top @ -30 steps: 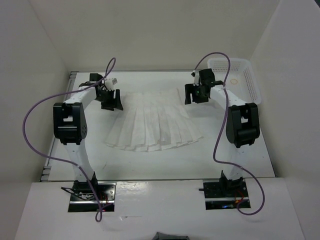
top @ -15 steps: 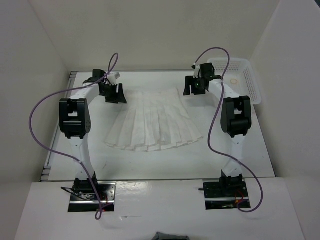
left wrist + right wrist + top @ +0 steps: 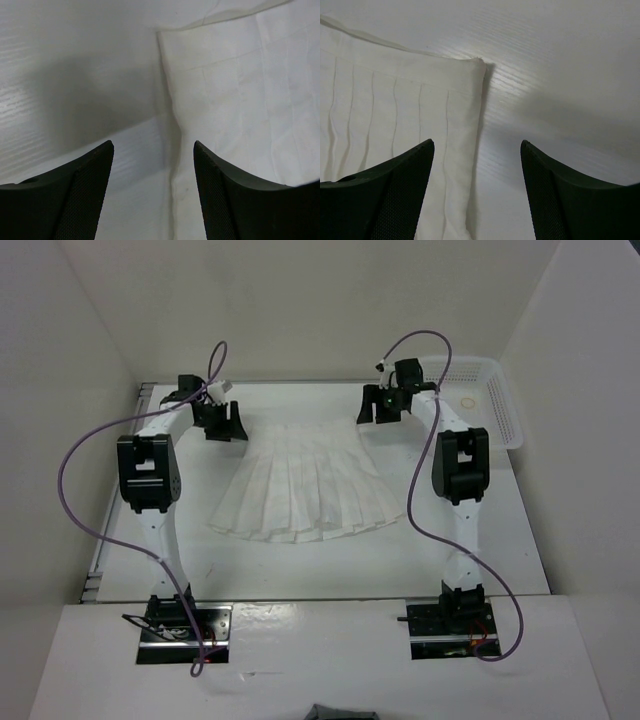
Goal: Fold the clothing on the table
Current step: Fold the skirt
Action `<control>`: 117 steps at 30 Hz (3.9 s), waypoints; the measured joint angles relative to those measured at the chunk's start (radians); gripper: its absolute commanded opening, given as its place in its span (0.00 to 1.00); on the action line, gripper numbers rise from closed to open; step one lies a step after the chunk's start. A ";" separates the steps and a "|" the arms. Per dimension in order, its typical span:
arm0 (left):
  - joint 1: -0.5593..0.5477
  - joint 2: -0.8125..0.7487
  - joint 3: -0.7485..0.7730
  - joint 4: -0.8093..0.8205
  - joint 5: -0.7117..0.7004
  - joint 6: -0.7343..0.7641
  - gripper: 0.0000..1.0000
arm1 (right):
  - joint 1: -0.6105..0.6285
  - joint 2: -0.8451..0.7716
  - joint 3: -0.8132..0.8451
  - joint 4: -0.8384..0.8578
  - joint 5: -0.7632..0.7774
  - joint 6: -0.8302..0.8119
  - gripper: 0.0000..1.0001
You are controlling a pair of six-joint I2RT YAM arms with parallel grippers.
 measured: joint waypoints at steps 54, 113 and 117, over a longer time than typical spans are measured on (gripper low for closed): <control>-0.067 0.163 0.241 -0.115 -0.004 -0.015 0.70 | 0.028 0.354 0.626 -0.372 0.216 -0.103 0.70; -0.072 0.154 0.213 -0.103 0.039 0.012 0.69 | 0.143 0.491 0.880 -0.508 0.228 -0.093 0.70; -0.072 0.154 0.213 -0.103 0.044 0.012 0.69 | 0.143 0.467 0.878 -0.517 0.220 -0.093 0.70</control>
